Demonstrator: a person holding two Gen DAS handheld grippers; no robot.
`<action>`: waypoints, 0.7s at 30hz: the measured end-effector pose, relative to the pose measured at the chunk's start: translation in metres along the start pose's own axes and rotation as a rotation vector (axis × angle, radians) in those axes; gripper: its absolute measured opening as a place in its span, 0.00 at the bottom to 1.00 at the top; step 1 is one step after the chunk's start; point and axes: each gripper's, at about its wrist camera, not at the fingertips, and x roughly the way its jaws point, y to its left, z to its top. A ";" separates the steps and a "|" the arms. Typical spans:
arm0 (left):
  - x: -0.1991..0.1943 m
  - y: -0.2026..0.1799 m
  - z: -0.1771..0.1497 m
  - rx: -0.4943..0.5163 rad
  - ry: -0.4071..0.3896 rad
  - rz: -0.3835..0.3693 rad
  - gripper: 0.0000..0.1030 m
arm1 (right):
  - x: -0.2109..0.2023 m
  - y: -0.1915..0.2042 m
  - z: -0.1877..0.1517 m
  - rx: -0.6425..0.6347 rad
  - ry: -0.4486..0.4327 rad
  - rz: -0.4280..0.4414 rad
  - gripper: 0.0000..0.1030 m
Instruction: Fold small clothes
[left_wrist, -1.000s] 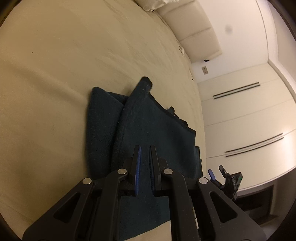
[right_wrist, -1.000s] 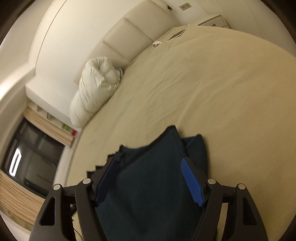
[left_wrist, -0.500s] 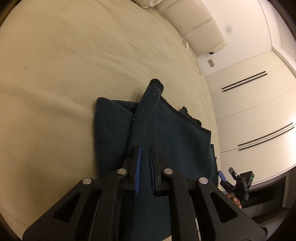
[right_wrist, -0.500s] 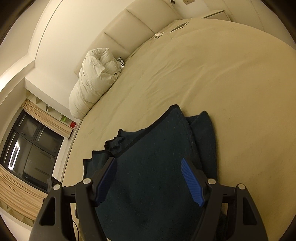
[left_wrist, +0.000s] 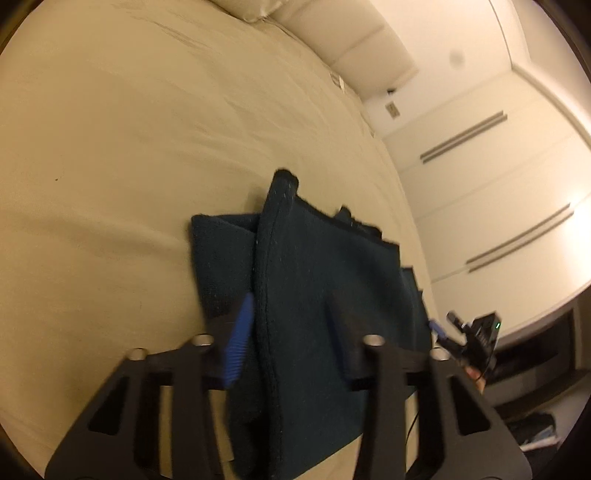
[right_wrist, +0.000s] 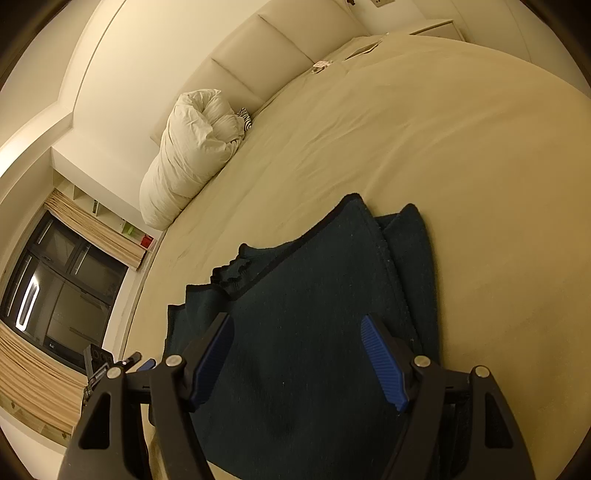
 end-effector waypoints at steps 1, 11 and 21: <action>0.003 -0.003 -0.001 0.018 0.014 0.008 0.31 | 0.000 0.000 0.000 -0.001 0.001 -0.002 0.71; 0.031 0.001 -0.009 0.013 0.091 0.064 0.32 | -0.005 -0.001 -0.004 -0.008 0.000 -0.018 0.71; 0.039 -0.014 -0.018 0.082 0.114 0.053 0.19 | -0.004 -0.002 -0.008 -0.018 0.009 -0.032 0.68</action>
